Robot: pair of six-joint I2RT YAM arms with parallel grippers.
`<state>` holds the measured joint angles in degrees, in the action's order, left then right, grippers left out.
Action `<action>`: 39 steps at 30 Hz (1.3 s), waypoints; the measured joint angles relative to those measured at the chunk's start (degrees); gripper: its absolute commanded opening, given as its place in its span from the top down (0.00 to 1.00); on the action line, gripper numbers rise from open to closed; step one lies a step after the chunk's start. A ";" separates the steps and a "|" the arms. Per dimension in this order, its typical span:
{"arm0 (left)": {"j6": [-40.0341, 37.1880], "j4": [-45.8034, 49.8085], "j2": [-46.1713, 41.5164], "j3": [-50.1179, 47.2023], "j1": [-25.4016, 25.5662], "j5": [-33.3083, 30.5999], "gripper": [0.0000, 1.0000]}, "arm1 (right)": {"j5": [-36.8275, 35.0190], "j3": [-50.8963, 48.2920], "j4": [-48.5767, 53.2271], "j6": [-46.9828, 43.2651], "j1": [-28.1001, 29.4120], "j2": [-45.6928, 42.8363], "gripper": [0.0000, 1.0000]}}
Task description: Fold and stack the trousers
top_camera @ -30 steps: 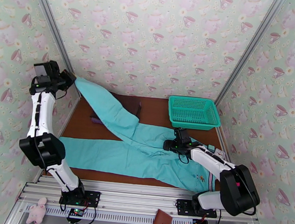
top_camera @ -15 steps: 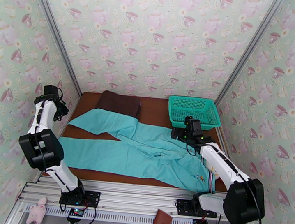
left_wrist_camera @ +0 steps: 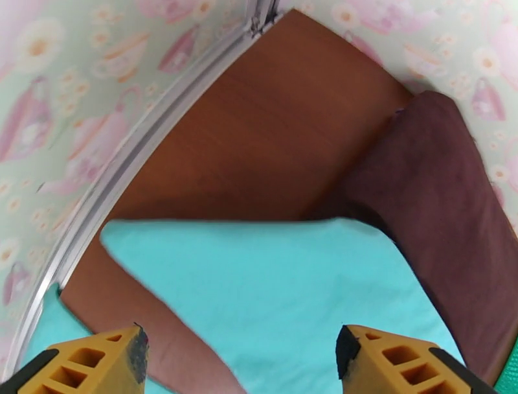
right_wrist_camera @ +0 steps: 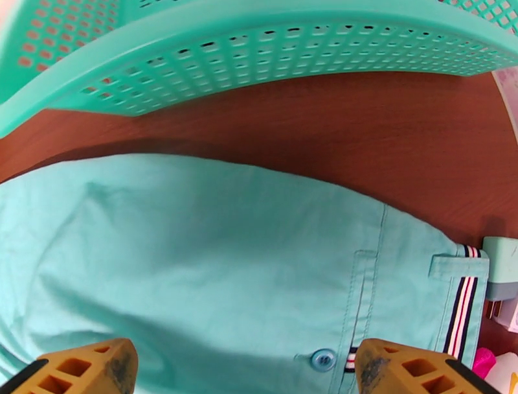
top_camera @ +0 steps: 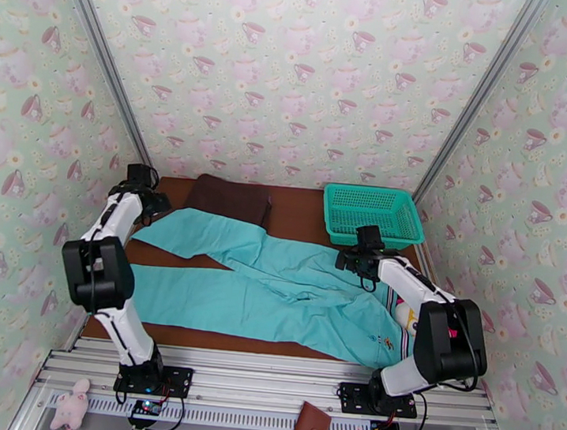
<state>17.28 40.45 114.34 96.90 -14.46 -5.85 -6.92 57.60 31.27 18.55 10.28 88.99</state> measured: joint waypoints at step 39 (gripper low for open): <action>-1.20 -4.90 -0.85 -1.99 -0.24 10.97 0.17 | 5.92 -2.12 -3.48 -1.88 -0.04 -3.17 0.03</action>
<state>16.08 35.55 113.49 94.91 -14.70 5.13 -0.99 55.48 27.79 16.67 10.24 85.82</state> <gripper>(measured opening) 0.819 0.966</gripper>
